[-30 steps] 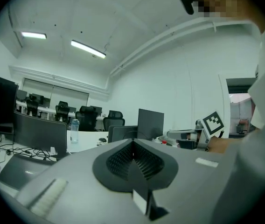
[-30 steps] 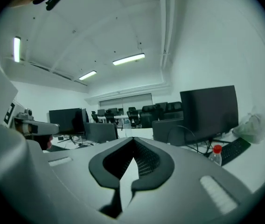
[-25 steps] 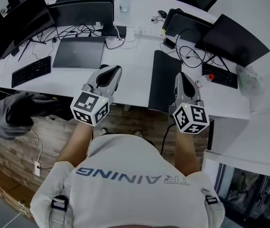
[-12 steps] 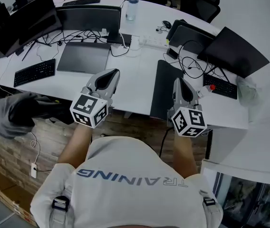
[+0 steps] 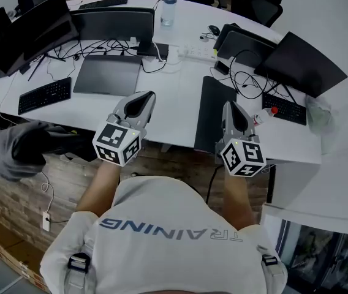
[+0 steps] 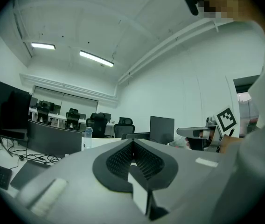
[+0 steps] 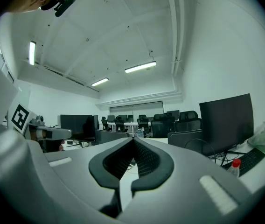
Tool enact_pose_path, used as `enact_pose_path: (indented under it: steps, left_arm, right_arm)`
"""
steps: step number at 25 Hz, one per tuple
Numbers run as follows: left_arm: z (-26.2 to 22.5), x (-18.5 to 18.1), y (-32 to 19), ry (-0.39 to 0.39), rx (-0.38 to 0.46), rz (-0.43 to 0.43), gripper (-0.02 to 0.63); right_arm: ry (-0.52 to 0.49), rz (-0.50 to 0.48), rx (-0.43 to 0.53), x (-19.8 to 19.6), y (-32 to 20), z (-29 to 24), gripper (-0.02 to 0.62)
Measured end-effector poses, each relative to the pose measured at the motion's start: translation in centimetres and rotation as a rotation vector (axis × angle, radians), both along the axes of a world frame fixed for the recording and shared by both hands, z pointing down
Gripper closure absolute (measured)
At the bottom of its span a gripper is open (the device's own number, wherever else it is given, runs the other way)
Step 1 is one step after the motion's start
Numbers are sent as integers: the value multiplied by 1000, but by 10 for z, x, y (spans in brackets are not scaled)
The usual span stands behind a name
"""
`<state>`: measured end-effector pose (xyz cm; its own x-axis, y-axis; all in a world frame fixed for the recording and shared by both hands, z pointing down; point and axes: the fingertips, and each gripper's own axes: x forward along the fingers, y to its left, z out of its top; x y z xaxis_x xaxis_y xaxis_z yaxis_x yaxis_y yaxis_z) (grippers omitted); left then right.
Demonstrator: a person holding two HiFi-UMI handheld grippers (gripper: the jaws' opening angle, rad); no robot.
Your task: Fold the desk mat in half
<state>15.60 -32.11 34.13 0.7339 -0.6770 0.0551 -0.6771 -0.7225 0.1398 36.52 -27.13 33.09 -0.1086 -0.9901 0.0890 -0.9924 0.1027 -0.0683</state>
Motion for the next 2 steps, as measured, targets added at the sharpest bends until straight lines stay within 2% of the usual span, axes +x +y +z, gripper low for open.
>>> enact_pose_path:
  steps: [2]
  left_arm:
    - [2, 1, 1, -2, -7, 2, 603]
  right_arm:
    - [0, -1, -2, 0, 1, 1, 580]
